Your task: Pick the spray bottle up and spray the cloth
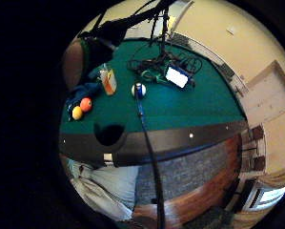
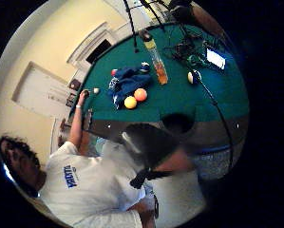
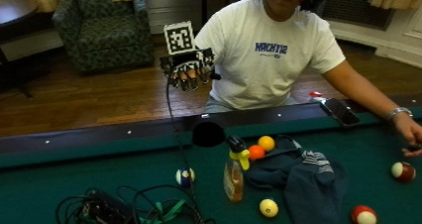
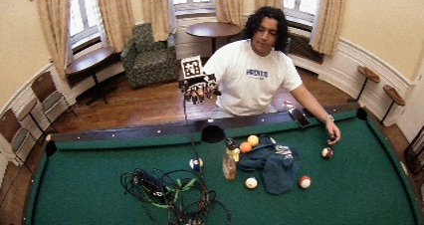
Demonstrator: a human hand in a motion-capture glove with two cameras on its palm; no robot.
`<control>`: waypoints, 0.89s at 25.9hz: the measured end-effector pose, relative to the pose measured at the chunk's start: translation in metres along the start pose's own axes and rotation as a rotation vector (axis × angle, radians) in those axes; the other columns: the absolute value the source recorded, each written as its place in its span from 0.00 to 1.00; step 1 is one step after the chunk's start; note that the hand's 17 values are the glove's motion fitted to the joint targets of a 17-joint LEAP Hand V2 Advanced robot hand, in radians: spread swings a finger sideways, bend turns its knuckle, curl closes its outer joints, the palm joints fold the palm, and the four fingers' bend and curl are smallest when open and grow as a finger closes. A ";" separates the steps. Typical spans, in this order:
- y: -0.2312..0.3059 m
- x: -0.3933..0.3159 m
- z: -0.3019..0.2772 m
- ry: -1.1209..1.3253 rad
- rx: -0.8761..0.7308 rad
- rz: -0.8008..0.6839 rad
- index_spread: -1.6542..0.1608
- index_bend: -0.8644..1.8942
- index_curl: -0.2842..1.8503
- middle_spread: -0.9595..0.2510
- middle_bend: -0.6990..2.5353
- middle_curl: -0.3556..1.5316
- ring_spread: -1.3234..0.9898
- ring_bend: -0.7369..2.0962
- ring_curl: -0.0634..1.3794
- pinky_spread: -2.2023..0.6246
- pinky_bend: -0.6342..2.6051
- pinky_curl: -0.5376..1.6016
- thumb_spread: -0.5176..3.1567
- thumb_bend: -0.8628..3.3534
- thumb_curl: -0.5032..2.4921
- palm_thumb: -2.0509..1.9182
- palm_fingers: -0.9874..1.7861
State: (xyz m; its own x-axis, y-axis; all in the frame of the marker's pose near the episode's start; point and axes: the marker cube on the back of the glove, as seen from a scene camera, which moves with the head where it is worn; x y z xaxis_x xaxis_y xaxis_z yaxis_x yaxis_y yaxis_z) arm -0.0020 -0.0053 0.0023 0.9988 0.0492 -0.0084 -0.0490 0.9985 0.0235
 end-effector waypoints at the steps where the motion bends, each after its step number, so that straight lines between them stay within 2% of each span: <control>1: -0.001 0.000 0.001 0.006 0.002 -0.003 0.79 0.38 0.16 0.75 0.29 0.22 0.56 0.41 0.10 0.81 0.31 0.29 0.25 0.24 0.19 0.59 0.60; 6: -0.013 0.002 0.009 0.094 0.034 -0.042 0.74 0.37 0.20 0.74 0.29 0.26 0.56 0.43 0.17 0.83 0.31 0.33 0.32 0.24 0.21 0.60 0.58; 9: -0.012 0.004 0.005 0.112 -0.073 -0.074 0.72 0.36 0.20 0.73 0.29 0.27 0.55 0.42 0.19 0.83 0.32 0.35 0.34 0.23 0.21 0.60 0.56; 11: -0.014 0.006 0.002 0.087 -0.117 -0.095 0.71 0.36 0.21 0.73 0.29 0.28 0.55 0.42 0.19 0.84 0.33 0.36 0.36 0.23 0.22 0.60 0.55; 16: -0.026 0.008 -0.004 -0.008 -0.088 -0.116 0.70 0.35 0.21 0.72 0.28 0.30 0.55 0.41 0.20 0.85 0.33 0.37 0.38 0.22 0.23 0.60 0.53; 23: -0.039 0.008 0.001 0.047 -0.139 -0.085 0.69 0.36 0.21 0.72 0.28 0.31 0.55 0.41 0.21 0.85 0.34 0.38 0.40 0.21 0.24 0.60 0.52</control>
State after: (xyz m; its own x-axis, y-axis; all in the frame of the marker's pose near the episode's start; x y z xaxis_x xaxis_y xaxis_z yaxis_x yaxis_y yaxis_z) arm 0.0083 -0.0438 0.0027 0.9980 -0.0380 -0.0512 0.0317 0.9925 -0.1182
